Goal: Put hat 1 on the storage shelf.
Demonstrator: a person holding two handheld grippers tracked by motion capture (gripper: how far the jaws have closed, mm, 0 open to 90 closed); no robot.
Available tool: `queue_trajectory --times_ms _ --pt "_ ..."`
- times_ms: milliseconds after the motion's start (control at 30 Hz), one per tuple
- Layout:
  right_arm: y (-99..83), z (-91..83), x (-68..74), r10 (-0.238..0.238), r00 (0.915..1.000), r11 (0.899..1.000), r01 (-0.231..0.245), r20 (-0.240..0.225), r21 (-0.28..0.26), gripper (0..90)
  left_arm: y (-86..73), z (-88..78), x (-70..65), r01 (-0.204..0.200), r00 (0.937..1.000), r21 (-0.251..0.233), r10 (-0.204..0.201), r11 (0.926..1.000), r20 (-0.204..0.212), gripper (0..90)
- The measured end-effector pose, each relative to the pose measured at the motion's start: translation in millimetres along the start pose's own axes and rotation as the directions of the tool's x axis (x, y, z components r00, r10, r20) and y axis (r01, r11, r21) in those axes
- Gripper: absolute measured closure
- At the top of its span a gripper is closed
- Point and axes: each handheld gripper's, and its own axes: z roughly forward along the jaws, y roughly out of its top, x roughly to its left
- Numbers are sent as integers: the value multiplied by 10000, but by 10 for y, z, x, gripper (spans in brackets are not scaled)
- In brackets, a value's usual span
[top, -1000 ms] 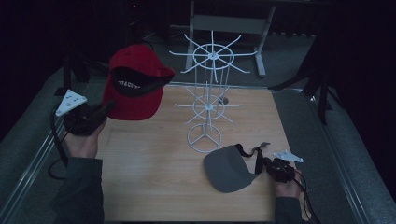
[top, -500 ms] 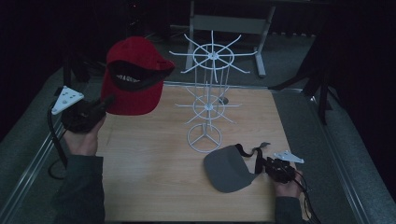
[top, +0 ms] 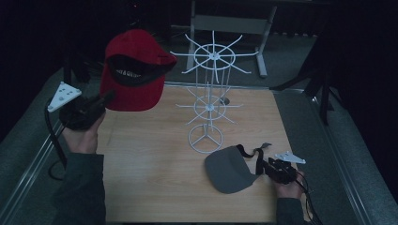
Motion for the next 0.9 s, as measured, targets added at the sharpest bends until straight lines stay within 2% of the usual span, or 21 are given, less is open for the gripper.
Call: queue_trajectory --times_ms 167,900 --pt "0 0 3 -12 10000 10000 12 -32 1 629 38 -32 20 178 9998 -181 -177 9997 95 858" --pt "-6 -5 17 -180 9996 9998 180 -210 26 579 171 -183 -83 181 9992 -781 -152 9968 367 858"
